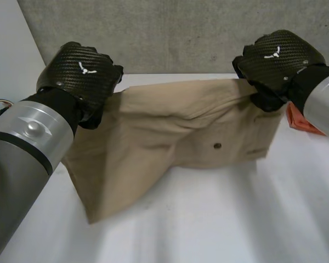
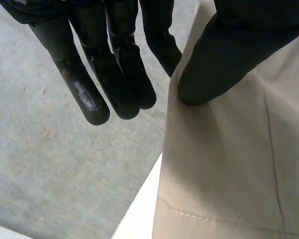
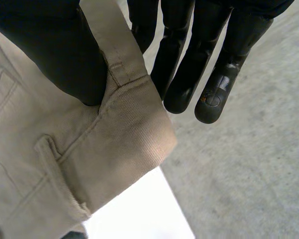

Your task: Fold the laundry.

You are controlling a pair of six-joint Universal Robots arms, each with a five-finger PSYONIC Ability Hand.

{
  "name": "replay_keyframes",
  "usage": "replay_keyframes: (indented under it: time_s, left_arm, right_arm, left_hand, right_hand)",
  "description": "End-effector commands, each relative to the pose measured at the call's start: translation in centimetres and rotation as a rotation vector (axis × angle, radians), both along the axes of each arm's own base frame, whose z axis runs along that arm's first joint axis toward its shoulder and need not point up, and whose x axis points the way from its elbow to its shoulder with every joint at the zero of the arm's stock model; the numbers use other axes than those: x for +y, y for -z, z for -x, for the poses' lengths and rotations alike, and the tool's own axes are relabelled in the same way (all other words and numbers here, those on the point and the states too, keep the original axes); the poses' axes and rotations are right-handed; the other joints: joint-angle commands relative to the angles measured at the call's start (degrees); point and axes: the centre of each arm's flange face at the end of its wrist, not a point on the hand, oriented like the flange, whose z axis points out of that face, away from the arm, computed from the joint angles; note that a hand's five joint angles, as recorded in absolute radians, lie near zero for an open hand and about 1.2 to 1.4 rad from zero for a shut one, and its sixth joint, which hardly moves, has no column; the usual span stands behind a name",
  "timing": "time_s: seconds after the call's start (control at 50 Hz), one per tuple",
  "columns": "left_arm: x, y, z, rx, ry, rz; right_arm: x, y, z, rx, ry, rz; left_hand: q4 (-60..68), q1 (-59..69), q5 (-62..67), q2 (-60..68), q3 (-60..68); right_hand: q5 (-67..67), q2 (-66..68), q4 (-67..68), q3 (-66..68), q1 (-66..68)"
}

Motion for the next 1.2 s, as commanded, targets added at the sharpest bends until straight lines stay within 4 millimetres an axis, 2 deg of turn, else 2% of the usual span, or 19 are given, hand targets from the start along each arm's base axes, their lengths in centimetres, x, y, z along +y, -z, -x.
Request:
replay_keyframes:
  time_s: [0.02, 0.12, 0.2, 0.24, 0.28, 0.3, 0.32, 0.4, 0.52, 0.66, 0.74, 0.8, 0.84, 0.86, 0.92, 0.94, 1.02, 1.1, 1.2]
  left_arm:
    - [-2.1, 4.8, 2.4, -0.14, 0.042, -0.075]
    - [-5.2, 8.9, 4.5, -0.189, 0.034, -0.121]
    - [-10.2, 9.3, 6.6, -0.13, -0.007, 0.014]
    - [-14.0, 7.3, 7.0, -0.066, -0.061, 0.175]
    - [-15.9, 4.4, 7.1, -0.006, -0.094, 0.32]
    - [-16.4, 2.7, 7.2, 0.038, -0.108, 0.397]
    - [-16.9, -0.7, 7.6, 0.12, -0.125, 0.552]
    - [-16.7, -7.0, 7.7, 0.32, -0.114, 0.852]
    - [-15.1, -7.9, 8.4, 0.358, -0.072, 0.87]
    - [-14.4, -3.9, 6.5, 0.333, -0.095, 0.678]
    - [-13.9, 0.9, 5.8, 0.253, -0.111, 0.545]
    - [-12.9, 6.8, 5.3, 0.155, -0.101, 0.383]
    - [-12.5, 8.7, 5.1, 0.125, -0.093, 0.331]
    - [-12.2, 9.8, 5.0, 0.111, -0.087, 0.3]
    - [-11.6, 14.4, 4.8, 0.064, -0.074, 0.182]
    - [-11.3, 17.1, 4.7, 0.034, -0.072, 0.115]
    - [-9.7, 21.3, 4.6, -0.041, -0.051, 0.003]
    - [-8.4, 21.8, 3.9, -0.082, -0.044, -0.063]
    - [-7.2, 18.9, 3.1, -0.057, -0.042, -0.061]
  right_arm:
    - [0.5, 3.4, -1.6, 0.17, -0.034, -0.077]
    - [-2.7, 7.5, -3.3, 0.226, 0.02, -0.132]
    - [-6.2, 8.8, -5.0, 0.181, 0.064, -0.043]
    - [-8.5, 7.8, -6.4, 0.095, 0.079, 0.102]
    - [-9.9, 6.4, -7.2, 0.015, 0.088, 0.226]
    - [-10.9, 4.3, -7.8, -0.075, 0.096, 0.368]
    - [-11.4, 3.2, -8.1, -0.124, 0.1, 0.445]
    - [-12.2, -2.0, -8.8, -0.334, 0.108, 0.784]
    - [-12.0, -5.0, -9.0, -0.431, 0.063, 0.926]
    - [-12.4, -2.4, -9.0, -0.419, 0.01, 0.719]
    - [-12.5, 1.2, -8.9, -0.35, 0.001, 0.563]
    - [-12.4, 6.7, -8.9, -0.25, 0.002, 0.384]
    - [-12.3, 9.6, -8.8, -0.198, 0.003, 0.297]
    - [-12.0, 12.5, -8.7, -0.151, 0.004, 0.212]
    - [-11.5, 16.7, -8.5, -0.081, 0.008, 0.089]
    - [-11.0, 19.5, -8.3, -0.028, 0.011, 0.01]
    - [-9.8, 22.8, -7.6, 0.063, 0.013, -0.099]
    - [-8.6, 22.8, -6.7, 0.09, 0.022, -0.161]
    - [-7.3, 20.7, -5.2, 0.088, 0.041, -0.182]
  left_hand:
    - [11.4, 16.3, 12.6, 11.4, 12.0]
    - [11.4, 16.3, 12.6, 11.4, 12.0]
    - [11.4, 16.3, 12.6, 11.4, 12.0]
    - [11.4, 16.3, 12.6, 11.4, 12.0]
    - [11.4, 16.3, 12.6, 11.4, 12.0]
    - [11.4, 16.3, 12.6, 11.4, 12.0]
    - [11.4, 16.3, 12.6, 11.4, 12.0]
    - [11.4, 16.3, 12.6, 11.4, 12.0]
    - [11.4, 16.3, 12.6, 11.4, 12.0]
    - [11.4, 16.3, 12.6, 11.4, 12.0]
    - [11.4, 16.3, 12.6, 11.4, 12.0]
    - [11.4, 16.3, 12.6, 11.4, 12.0]
    - [11.4, 16.3, 12.6, 11.4, 12.0]
    - [11.4, 16.3, 12.6, 11.4, 12.0]
    - [11.4, 16.3, 12.6, 11.4, 12.0]
    - [11.4, 16.3, 12.6, 11.4, 12.0]
    - [11.4, 16.3, 12.6, 11.4, 12.0]
    - [11.4, 16.3, 12.6, 11.4, 12.0]
    - [11.4, 16.3, 12.6, 11.4, 12.0]
  right_hand:
    - [14.0, 12.4, 11.8, 12.5, 21.5]
    - [14.0, 12.4, 11.8, 12.5, 21.5]
    - [14.0, 12.4, 11.8, 12.5, 21.5]
    - [14.0, 12.4, 11.8, 12.5, 21.5]
    - [14.0, 12.4, 11.8, 12.5, 21.5]
    - [14.0, 12.4, 11.8, 12.5, 21.5]
    - [14.0, 12.4, 11.8, 12.5, 21.5]
    - [14.0, 12.4, 11.8, 12.5, 21.5]
    - [14.0, 12.4, 11.8, 12.5, 21.5]
    - [14.0, 12.4, 11.8, 12.5, 21.5]
    - [14.0, 12.4, 11.8, 12.5, 21.5]
    - [14.0, 12.4, 11.8, 12.5, 21.5]
    - [14.0, 12.4, 11.8, 12.5, 21.5]
    - [14.0, 12.4, 11.8, 12.5, 21.5]
    - [14.0, 12.4, 11.8, 12.5, 21.5]
    - [14.0, 12.4, 11.8, 12.5, 21.5]
    - [14.0, 12.4, 11.8, 12.5, 21.5]
    - [14.0, 12.4, 11.8, 12.5, 21.5]
    - [14.0, 12.4, 11.8, 12.5, 21.5]
